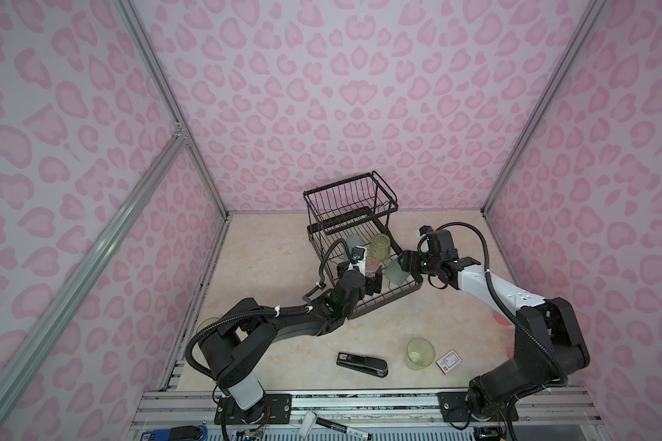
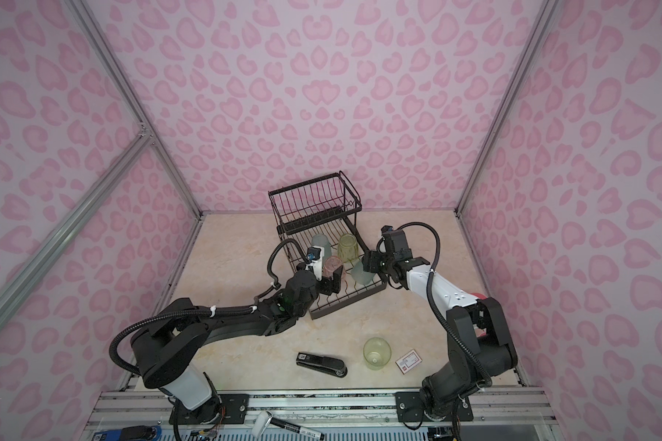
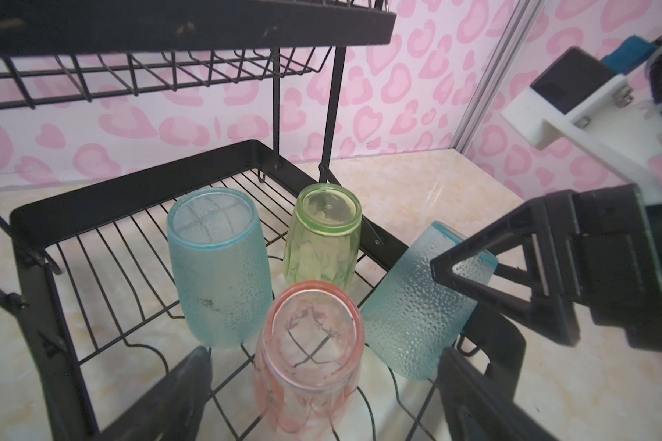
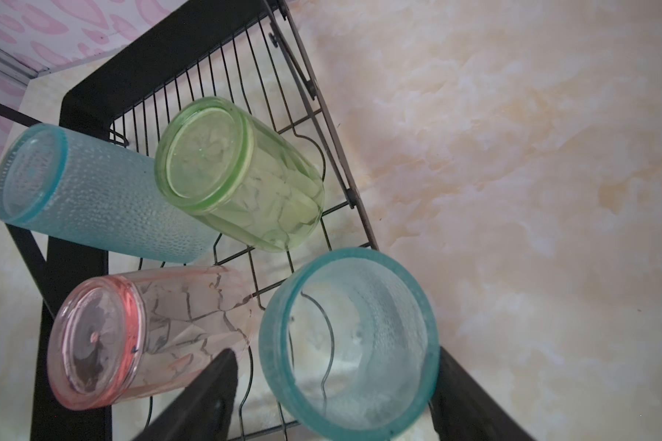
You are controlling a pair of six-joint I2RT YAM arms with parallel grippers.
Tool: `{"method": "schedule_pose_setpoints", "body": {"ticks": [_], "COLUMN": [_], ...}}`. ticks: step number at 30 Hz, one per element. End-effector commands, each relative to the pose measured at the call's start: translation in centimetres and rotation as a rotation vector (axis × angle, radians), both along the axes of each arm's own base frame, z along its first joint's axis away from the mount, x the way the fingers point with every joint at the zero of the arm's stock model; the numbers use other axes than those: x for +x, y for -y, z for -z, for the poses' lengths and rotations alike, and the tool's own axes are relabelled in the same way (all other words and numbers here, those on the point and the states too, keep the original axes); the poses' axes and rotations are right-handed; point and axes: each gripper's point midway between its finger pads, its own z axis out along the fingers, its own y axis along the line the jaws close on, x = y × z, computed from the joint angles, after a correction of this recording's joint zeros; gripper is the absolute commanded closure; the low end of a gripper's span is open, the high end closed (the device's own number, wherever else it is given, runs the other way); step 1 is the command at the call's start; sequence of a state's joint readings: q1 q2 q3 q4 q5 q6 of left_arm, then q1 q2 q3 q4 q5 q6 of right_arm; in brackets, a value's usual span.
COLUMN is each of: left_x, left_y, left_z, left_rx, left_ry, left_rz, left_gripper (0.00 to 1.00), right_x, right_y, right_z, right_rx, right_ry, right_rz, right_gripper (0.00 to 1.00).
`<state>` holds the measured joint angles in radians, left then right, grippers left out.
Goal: Load cups into a dish rack
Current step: Rotate the cup at the dish rack.
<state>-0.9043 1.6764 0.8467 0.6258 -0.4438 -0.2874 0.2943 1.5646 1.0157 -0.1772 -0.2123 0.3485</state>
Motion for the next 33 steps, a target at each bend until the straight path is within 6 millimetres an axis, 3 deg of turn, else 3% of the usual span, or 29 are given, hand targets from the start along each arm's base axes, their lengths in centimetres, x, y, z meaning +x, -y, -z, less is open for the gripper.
{"method": "schedule_pose_setpoints", "body": {"ticks": [1, 11, 25, 33], "left_x": [0.0, 0.0, 0.0, 0.0], "left_y": [0.0, 0.0, -0.4, -0.2], "left_z": [0.0, 0.9, 1.1, 1.2], "left_rx": [-0.012, -0.003, -0.003, -0.004], "left_ry": [-0.011, -0.03, -0.036, -0.043], "left_rz": [-0.002, -0.007, -0.01, -0.002], "left_gripper": [0.07, 0.08, 0.08, 0.08], "right_x": [0.3, -0.3, 0.1, -0.6], "right_y": [-0.6, -2.7, -1.3, -0.9], "right_z": [-0.6, -0.1, -0.3, 0.6], "right_rx": [-0.023, -0.247, -0.425, -0.43], "right_ry": [0.042, 0.067, 0.103, 0.083], "right_rz": [-0.035, -0.095, -0.048, -0.04], "right_gripper": [0.24, 0.33, 0.45, 0.39]}}
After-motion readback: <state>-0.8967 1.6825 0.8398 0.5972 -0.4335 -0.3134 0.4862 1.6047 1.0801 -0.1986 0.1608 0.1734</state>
